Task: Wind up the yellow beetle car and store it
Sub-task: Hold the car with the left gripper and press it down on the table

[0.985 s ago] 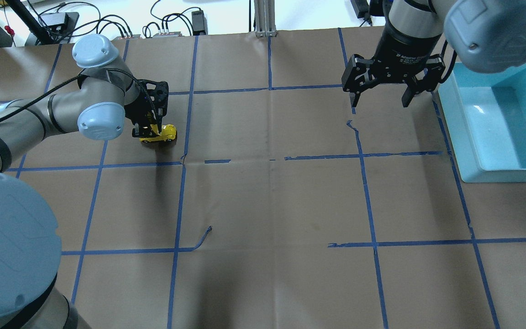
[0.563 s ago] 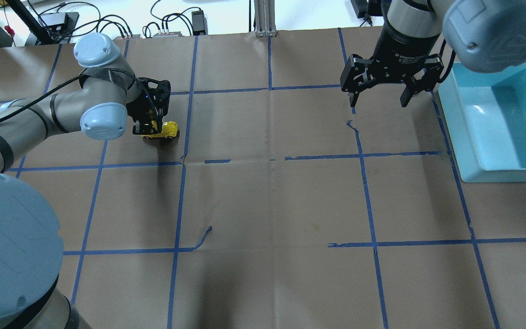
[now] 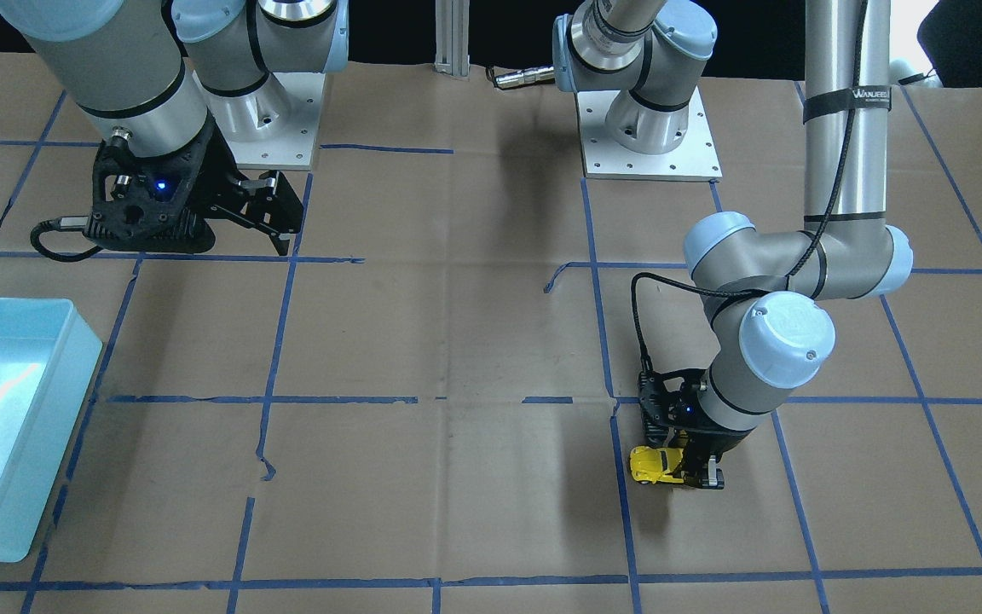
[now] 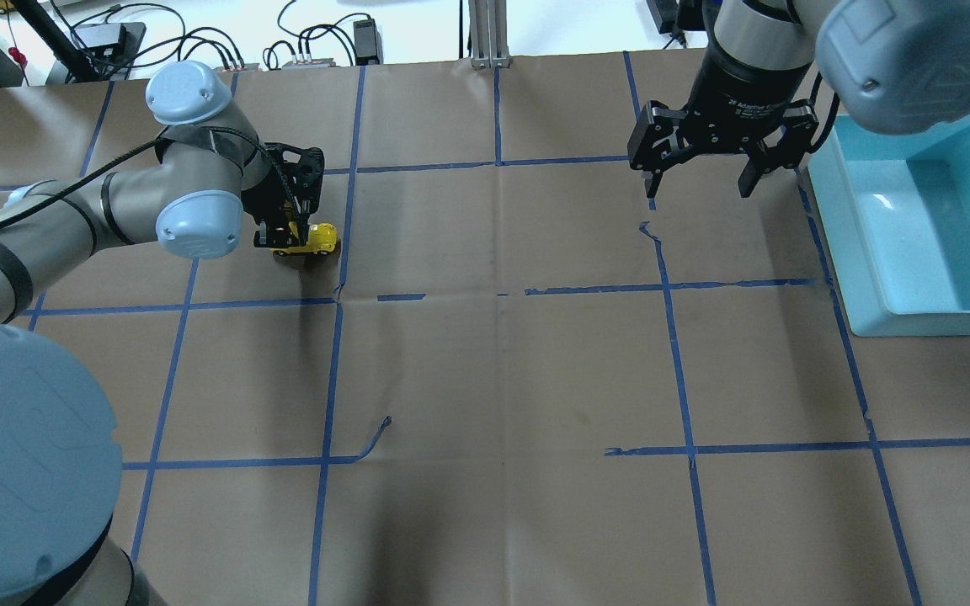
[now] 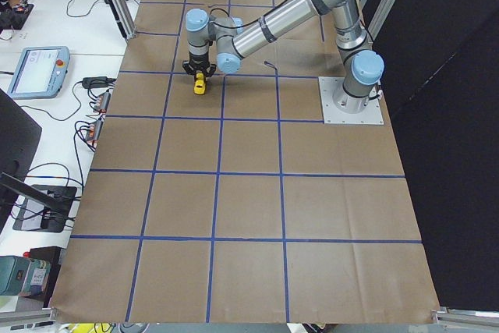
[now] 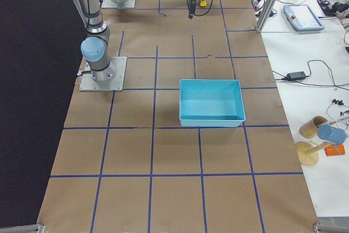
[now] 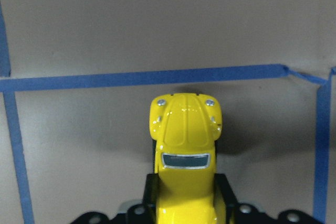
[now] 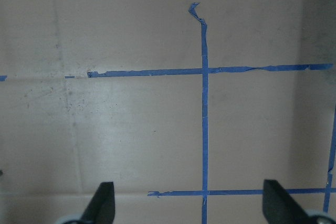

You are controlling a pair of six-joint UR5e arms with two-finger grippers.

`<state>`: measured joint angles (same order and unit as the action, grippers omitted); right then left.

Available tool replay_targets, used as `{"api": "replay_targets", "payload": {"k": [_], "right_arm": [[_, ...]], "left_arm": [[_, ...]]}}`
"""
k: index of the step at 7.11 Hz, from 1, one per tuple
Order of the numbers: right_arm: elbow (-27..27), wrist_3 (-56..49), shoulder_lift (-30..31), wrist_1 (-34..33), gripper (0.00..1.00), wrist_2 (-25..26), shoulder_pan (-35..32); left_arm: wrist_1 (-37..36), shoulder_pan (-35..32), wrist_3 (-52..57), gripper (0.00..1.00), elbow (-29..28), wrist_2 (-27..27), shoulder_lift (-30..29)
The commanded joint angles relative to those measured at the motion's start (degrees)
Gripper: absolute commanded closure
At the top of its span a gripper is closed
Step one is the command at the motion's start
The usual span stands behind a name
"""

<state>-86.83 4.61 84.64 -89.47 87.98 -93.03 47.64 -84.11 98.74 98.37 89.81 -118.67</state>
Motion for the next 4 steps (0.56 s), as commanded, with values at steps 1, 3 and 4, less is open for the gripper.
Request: {"api": "replay_targets", "payload": {"k": [1, 3, 4], "right_arm": [[0.0, 0.0, 0.0, 0.0, 0.00, -0.1, 0.0], [-0.1, 0.0, 0.0, 0.0, 0.00, -0.1, 0.0], [-0.1, 0.0, 0.0, 0.0, 0.00, -0.1, 0.0]], "left_arm": [[0.1, -0.2, -0.4, 1.00, 0.1, 0.0, 0.2], [0.1, -0.2, -1.0, 1.00, 0.2, 0.1, 0.3], [0.1, -0.1, -0.9, 1.00, 0.1, 0.2, -0.2]]}}
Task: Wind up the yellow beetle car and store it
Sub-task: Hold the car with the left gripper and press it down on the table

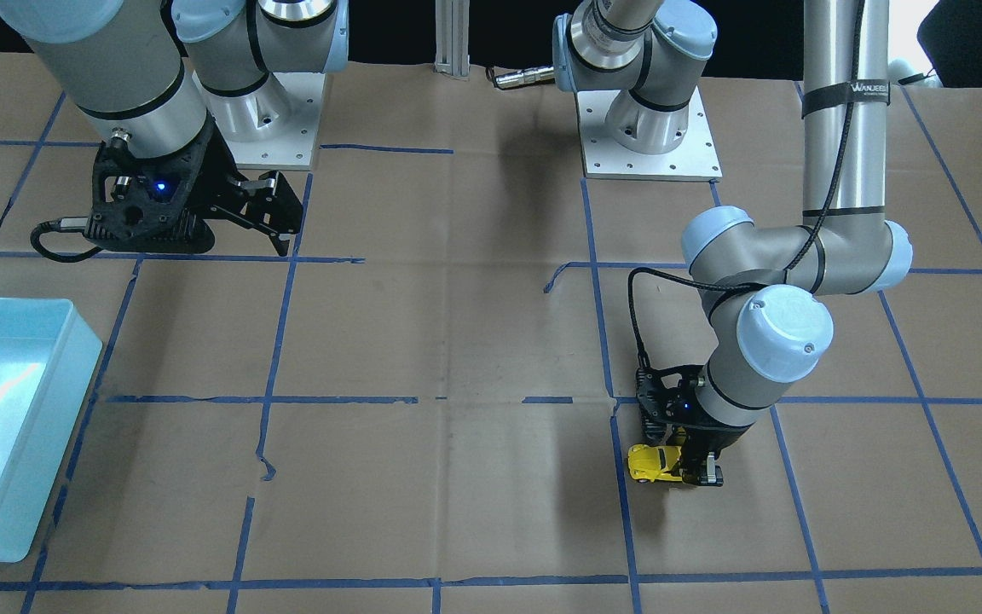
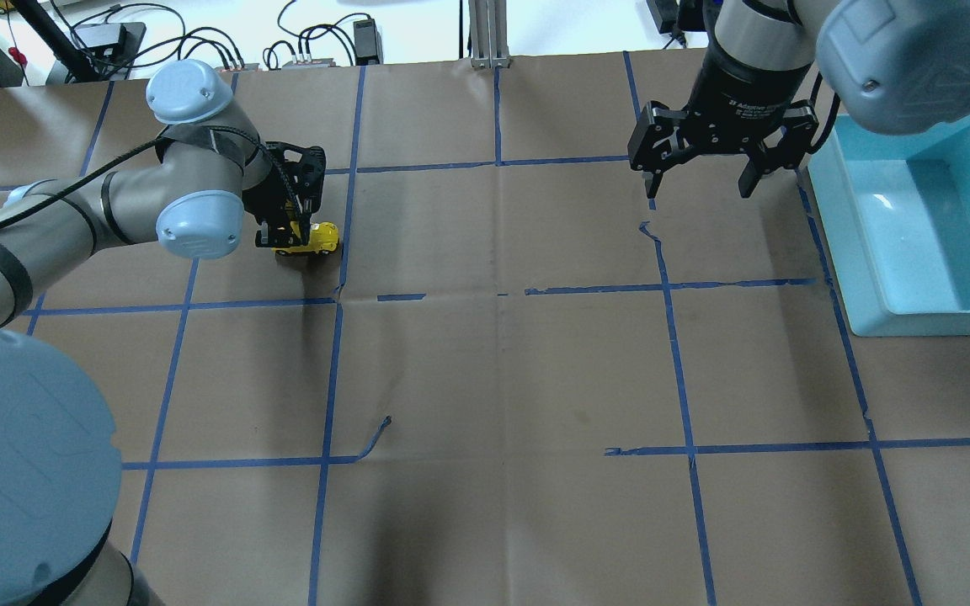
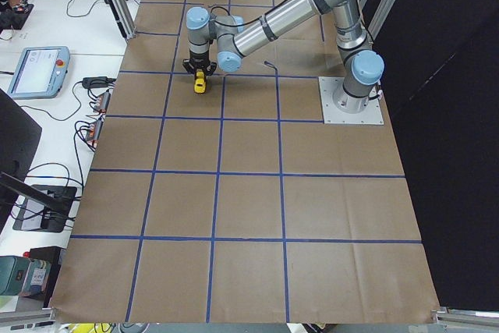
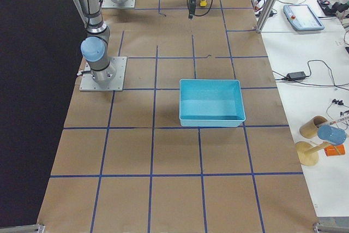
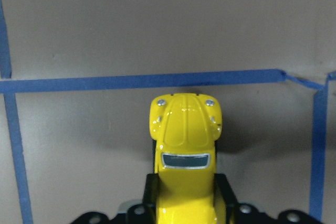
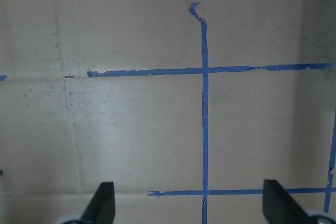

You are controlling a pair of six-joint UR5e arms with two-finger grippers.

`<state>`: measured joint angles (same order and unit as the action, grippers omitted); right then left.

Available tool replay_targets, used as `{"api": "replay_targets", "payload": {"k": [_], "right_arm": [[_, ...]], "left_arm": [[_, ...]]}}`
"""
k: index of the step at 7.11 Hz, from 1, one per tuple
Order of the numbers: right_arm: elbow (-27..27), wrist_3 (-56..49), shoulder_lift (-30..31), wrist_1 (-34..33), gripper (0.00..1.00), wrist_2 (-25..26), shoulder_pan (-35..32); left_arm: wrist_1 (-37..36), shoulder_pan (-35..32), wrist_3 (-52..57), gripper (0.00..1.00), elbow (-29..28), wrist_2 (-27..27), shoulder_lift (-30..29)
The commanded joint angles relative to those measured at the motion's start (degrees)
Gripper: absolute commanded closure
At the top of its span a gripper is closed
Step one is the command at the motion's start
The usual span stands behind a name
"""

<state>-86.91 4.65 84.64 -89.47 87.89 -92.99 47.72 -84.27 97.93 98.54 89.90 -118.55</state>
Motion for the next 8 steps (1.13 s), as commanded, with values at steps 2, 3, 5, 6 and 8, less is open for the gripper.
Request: {"api": "replay_targets", "payload": {"k": [2, 3, 5, 6, 8], "right_arm": [[0.1, 0.0, 0.0, 0.0, 0.00, -0.1, 0.0], [0.1, -0.1, 0.0, -0.1, 0.00, -0.1, -0.1], [0.2, -0.1, 0.0, -0.2, 0.00, -0.2, -0.1], [0.2, -0.1, 0.0, -0.4, 0.00, -0.3, -0.1], [0.1, -0.1, 0.0, -0.3, 0.00, -0.2, -0.1]], "left_arm": [[0.0, 0.2, -0.1, 1.00, 0.2, 0.8, -0.1], [0.1, 0.2, -0.1, 1.00, 0.3, 1.0, 0.1], [0.2, 0.2, 0.0, 1.00, 0.3, 1.0, -0.4], [0.1, 0.2, 0.0, 1.00, 0.3, 0.9, -0.9], [0.2, 0.4, 0.4, 1.00, 0.6, 0.9, 0.0]]}}
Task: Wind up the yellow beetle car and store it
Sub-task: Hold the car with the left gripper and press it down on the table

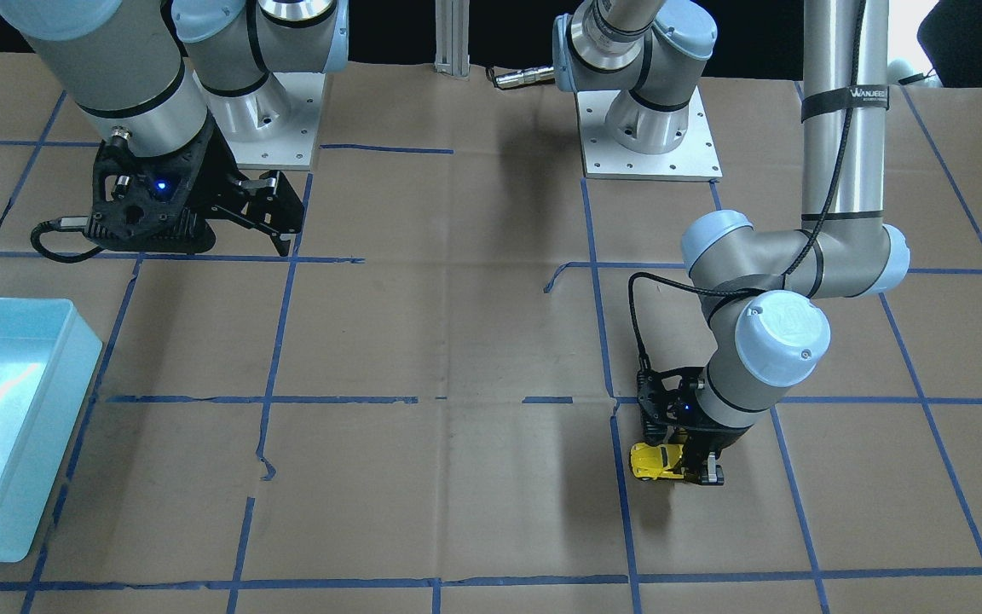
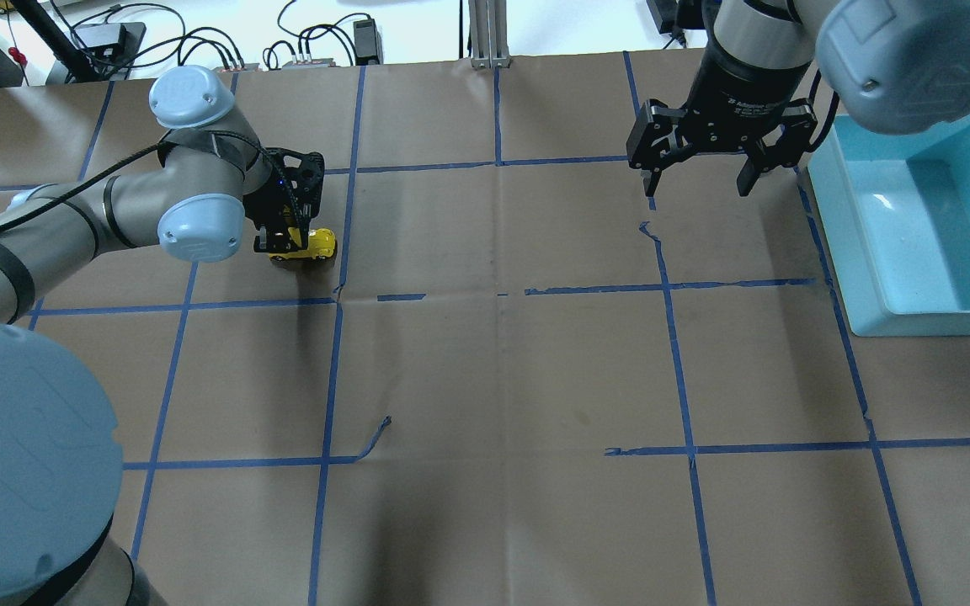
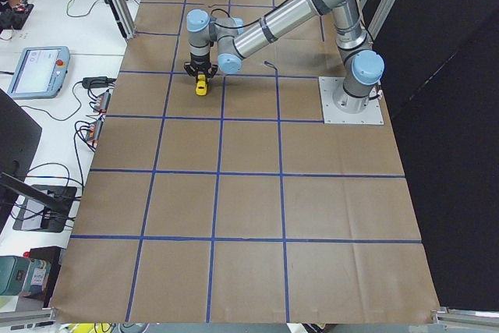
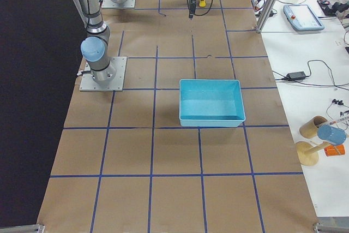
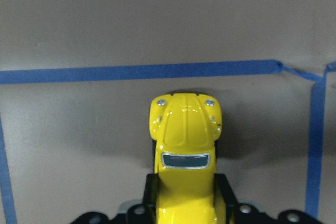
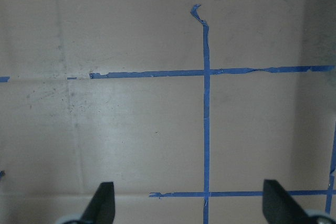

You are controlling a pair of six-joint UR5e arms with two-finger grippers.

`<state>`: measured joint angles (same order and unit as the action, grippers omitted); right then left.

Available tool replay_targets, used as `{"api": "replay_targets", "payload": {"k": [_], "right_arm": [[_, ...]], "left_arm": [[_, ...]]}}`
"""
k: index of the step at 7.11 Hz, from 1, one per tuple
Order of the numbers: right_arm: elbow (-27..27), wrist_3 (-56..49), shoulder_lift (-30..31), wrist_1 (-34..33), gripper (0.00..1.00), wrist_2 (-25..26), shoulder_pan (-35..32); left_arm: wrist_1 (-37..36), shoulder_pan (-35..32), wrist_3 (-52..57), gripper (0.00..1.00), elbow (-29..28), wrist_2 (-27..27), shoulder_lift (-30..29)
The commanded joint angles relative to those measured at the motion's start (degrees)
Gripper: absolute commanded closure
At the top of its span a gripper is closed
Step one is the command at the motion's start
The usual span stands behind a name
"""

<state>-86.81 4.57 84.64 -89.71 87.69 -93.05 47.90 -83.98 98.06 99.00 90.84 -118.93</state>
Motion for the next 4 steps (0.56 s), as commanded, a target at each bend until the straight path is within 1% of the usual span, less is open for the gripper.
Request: {"api": "replay_targets", "payload": {"k": [1, 4], "right_arm": [[0.1, 0.1, 0.0, 0.0, 0.00, 0.0, 0.0], [0.1, 0.1, 0.0, 0.0, 0.00, 0.0, 0.0]], "left_arm": [[-0.1, 0.2, 0.5, 1.00, 0.0, 0.0, 0.2], [-0.2, 0.7, 0.7, 1.00, -0.1, 0.0, 0.1]]}}
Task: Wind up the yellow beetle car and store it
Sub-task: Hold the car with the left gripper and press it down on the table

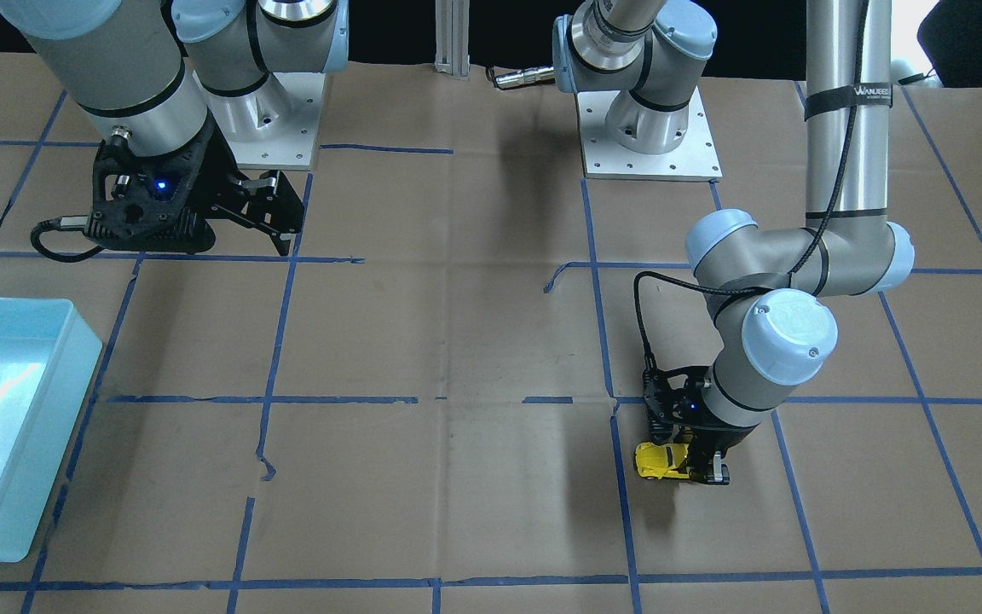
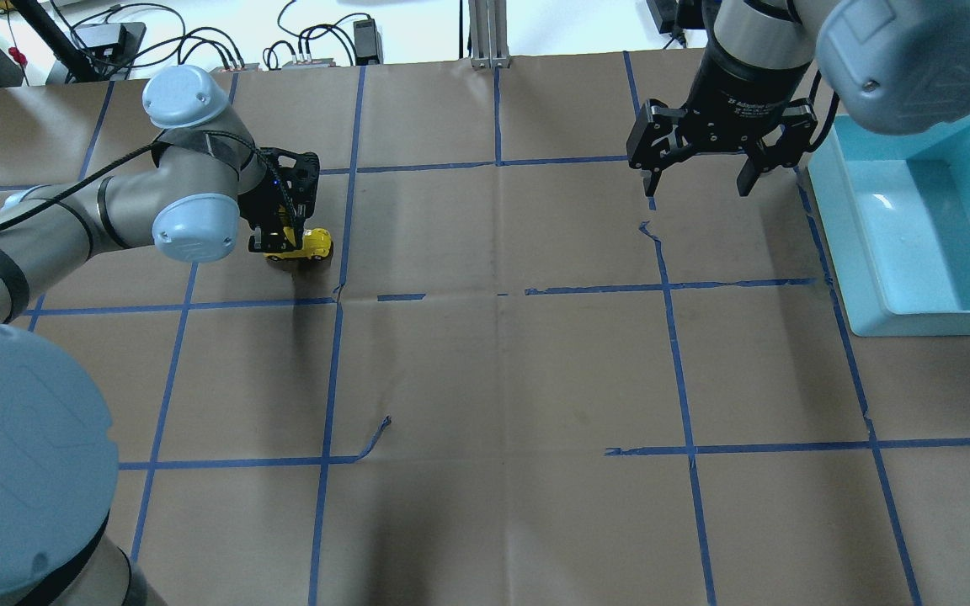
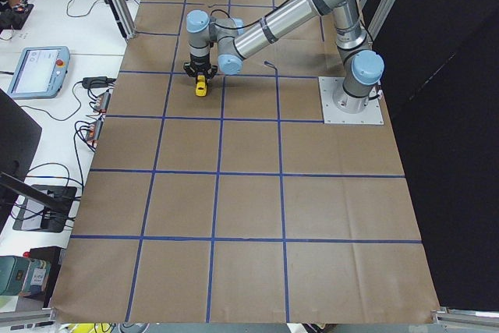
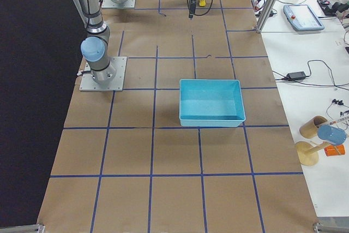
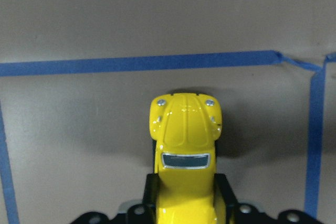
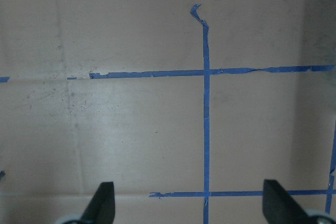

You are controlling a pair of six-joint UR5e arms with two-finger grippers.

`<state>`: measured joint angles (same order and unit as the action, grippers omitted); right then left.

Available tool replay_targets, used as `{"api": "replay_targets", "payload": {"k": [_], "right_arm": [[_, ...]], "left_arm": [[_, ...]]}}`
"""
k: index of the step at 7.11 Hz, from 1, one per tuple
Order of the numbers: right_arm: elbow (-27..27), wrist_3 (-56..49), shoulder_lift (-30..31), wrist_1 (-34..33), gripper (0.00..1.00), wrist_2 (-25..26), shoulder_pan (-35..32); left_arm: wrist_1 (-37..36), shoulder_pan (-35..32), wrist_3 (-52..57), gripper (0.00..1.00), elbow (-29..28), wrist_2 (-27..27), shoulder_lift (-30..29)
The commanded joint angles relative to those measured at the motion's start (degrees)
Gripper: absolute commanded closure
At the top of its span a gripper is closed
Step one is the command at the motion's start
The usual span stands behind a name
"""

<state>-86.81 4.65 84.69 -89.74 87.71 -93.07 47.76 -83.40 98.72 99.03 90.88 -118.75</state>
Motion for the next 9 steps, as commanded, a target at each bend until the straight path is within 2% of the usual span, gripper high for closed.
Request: {"api": "replay_targets", "payload": {"k": [1, 9], "right_arm": [[0.0, 0.0, 0.0, -0.2, 0.00, 0.0, 0.0], [0.5, 0.1, 0.0, -0.5, 0.00, -0.2, 0.0]], "left_arm": [[0.1, 0.3, 0.1, 1.00, -0.2, 0.1, -0.1], [0.1, 0.8, 1.0, 1.00, -0.3, 0.3, -0.1]]}}
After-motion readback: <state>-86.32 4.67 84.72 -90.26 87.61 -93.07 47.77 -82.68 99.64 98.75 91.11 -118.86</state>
